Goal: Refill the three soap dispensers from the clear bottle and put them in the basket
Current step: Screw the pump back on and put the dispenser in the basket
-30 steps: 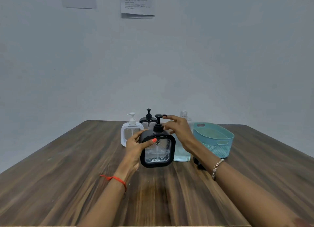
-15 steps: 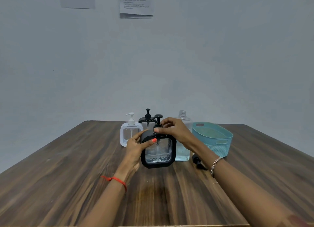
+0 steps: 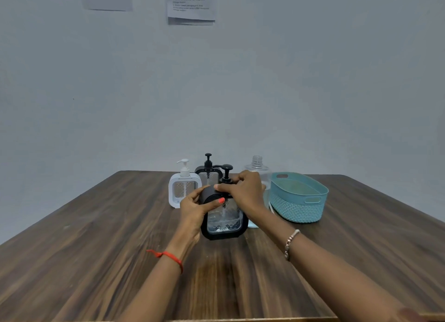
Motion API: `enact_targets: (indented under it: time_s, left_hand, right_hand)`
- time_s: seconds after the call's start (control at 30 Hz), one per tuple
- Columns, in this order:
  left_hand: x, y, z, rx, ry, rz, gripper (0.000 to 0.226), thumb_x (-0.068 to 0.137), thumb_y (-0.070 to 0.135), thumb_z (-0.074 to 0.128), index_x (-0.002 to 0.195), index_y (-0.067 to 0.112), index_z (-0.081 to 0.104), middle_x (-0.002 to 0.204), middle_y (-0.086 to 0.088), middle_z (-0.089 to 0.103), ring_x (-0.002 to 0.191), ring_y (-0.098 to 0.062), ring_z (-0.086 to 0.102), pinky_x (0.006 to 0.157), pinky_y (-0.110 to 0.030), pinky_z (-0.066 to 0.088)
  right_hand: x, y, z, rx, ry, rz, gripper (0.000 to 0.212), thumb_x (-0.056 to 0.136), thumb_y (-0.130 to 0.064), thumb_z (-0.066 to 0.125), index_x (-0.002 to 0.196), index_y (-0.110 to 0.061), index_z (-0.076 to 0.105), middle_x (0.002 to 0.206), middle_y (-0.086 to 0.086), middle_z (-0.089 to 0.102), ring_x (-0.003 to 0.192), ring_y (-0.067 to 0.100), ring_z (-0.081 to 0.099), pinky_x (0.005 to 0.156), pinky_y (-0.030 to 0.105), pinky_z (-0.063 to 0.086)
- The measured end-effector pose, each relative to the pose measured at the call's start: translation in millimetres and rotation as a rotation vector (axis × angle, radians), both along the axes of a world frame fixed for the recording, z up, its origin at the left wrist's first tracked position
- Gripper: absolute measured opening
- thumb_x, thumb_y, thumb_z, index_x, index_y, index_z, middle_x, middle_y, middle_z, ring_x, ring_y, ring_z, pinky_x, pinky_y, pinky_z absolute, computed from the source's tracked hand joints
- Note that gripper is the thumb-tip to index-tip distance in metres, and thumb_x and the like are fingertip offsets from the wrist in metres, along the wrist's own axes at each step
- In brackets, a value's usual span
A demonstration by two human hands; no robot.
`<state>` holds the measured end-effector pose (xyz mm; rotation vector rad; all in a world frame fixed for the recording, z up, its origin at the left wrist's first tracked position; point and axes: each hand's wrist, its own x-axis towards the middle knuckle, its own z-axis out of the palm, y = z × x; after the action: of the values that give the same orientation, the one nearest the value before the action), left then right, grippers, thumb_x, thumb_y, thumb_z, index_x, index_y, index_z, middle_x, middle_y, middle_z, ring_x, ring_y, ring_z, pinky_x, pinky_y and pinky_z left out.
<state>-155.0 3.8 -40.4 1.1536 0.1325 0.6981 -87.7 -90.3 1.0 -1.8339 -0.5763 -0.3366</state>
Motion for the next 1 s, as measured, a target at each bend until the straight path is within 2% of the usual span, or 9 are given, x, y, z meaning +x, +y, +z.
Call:
enact_targets:
  time_s: [0.13, 0.3, 0.4, 0.5, 0.67, 0.77, 0.83, 0.93, 1.0]
  left_hand:
    - [3.0, -6.9, 2.7, 0.083, 0.023, 0.097, 0.051, 0.059, -0.009, 0.078, 0.104, 0.007, 0.061, 0.093, -0.008, 0.067, 0.083, -0.022, 0.066, 0.065, -0.027, 0.058]
    - [9.9, -16.8, 0.4, 0.143, 0.055, 0.234, 0.049, 0.058, -0.009, 0.080, 0.099, 0.009, 0.060, 0.095, -0.009, 0.065, 0.089, -0.025, 0.064, 0.078, -0.034, 0.055]
    - [9.8, -24.4, -2.0, 0.225, 0.083, 0.317, 0.052, 0.060, -0.004, 0.081, 0.106, 0.005, 0.061, 0.095, -0.006, 0.065, 0.087, -0.019, 0.063, 0.064, -0.013, 0.052]
    - [9.0, -29.1, -4.1, 0.267, 0.104, 0.366, 0.052, 0.059, 0.000, 0.083, 0.107, 0.006, 0.061, 0.094, -0.004, 0.064, 0.086, -0.017, 0.062, 0.058, -0.011, 0.046]
    - [5.9, -21.7, -3.7, 0.200, 0.098, 0.307, 0.051, 0.056, 0.000, 0.085, 0.098, 0.012, 0.060, 0.091, -0.004, 0.066, 0.082, -0.018, 0.064, 0.064, -0.018, 0.052]
    - [0.6, -12.0, 0.7, 0.124, 0.095, 0.199, 0.051, 0.054, -0.002, 0.085, 0.098, 0.011, 0.062, 0.091, -0.006, 0.069, 0.081, -0.021, 0.068, 0.070, -0.032, 0.057]
    - [-4.0, -7.3, 3.7, 0.095, 0.086, 0.112, 0.048, 0.056, -0.007, 0.081, 0.097, 0.010, 0.064, 0.087, -0.006, 0.070, 0.076, -0.020, 0.068, 0.064, -0.030, 0.058]
    - [-7.9, -3.7, 5.2, 0.062, 0.072, 0.015, 0.042, 0.058, -0.012, 0.077, 0.092, 0.010, 0.065, 0.081, -0.006, 0.071, 0.070, -0.019, 0.068, 0.063, -0.029, 0.059]
    - [-7.9, -4.1, 5.3, 0.064, 0.066, 0.018, 0.043, 0.059, -0.012, 0.076, 0.096, 0.007, 0.065, 0.083, -0.007, 0.071, 0.070, -0.019, 0.068, 0.064, -0.029, 0.059]
  right_hand:
    - [-5.2, -0.6, -0.3, -0.016, -0.049, -0.160, 0.036, 0.057, -0.036, 0.081, 0.064, -0.016, 0.052, 0.073, -0.012, 0.041, 0.088, 0.012, 0.034, 0.085, 0.036, 0.028]
    - [-5.3, 8.9, -3.1, -0.077, -0.121, -0.290, 0.030, 0.062, -0.037, 0.073, 0.062, -0.013, 0.055, 0.079, -0.001, 0.058, 0.090, 0.014, 0.038, 0.080, 0.033, 0.023]
    - [-6.1, 9.9, -6.4, -0.077, -0.129, -0.340, 0.032, 0.065, -0.037, 0.069, 0.058, -0.013, 0.048, 0.078, 0.002, 0.058, 0.093, 0.018, 0.042, 0.081, 0.034, 0.024]
    - [-4.5, 9.5, -8.8, -0.102, -0.105, -0.340, 0.039, 0.067, -0.037, 0.068, 0.055, -0.018, 0.036, 0.082, 0.002, 0.056, 0.093, 0.019, 0.040, 0.082, 0.034, 0.025]
    - [6.8, 4.5, -8.5, -0.060, 0.004, 0.010, 0.041, 0.063, -0.038, 0.077, 0.055, -0.017, 0.043, 0.063, 0.001, 0.050, 0.072, 0.019, 0.048, 0.062, 0.033, 0.035]
    - [11.9, -13.8, 2.5, -0.029, 0.167, 0.337, 0.024, 0.071, -0.025, 0.080, 0.085, -0.012, 0.065, 0.083, 0.003, 0.065, 0.080, 0.019, 0.062, 0.078, 0.033, 0.050]
    - [16.4, -25.6, 9.9, -0.040, 0.218, 0.544, 0.023, 0.077, -0.015, 0.074, 0.097, -0.004, 0.070, 0.089, 0.008, 0.070, 0.083, 0.019, 0.066, 0.084, 0.033, 0.052]
    - [13.7, -33.9, 15.7, -0.065, 0.171, 0.582, 0.019, 0.079, -0.009, 0.071, 0.097, -0.003, 0.072, 0.083, 0.005, 0.071, 0.076, 0.012, 0.066, 0.075, 0.021, 0.053]
    - [8.9, -33.6, 14.9, -0.027, 0.139, 0.529, 0.019, 0.077, -0.010, 0.073, 0.095, -0.005, 0.073, 0.079, 0.003, 0.072, 0.072, 0.010, 0.067, 0.072, 0.021, 0.053]
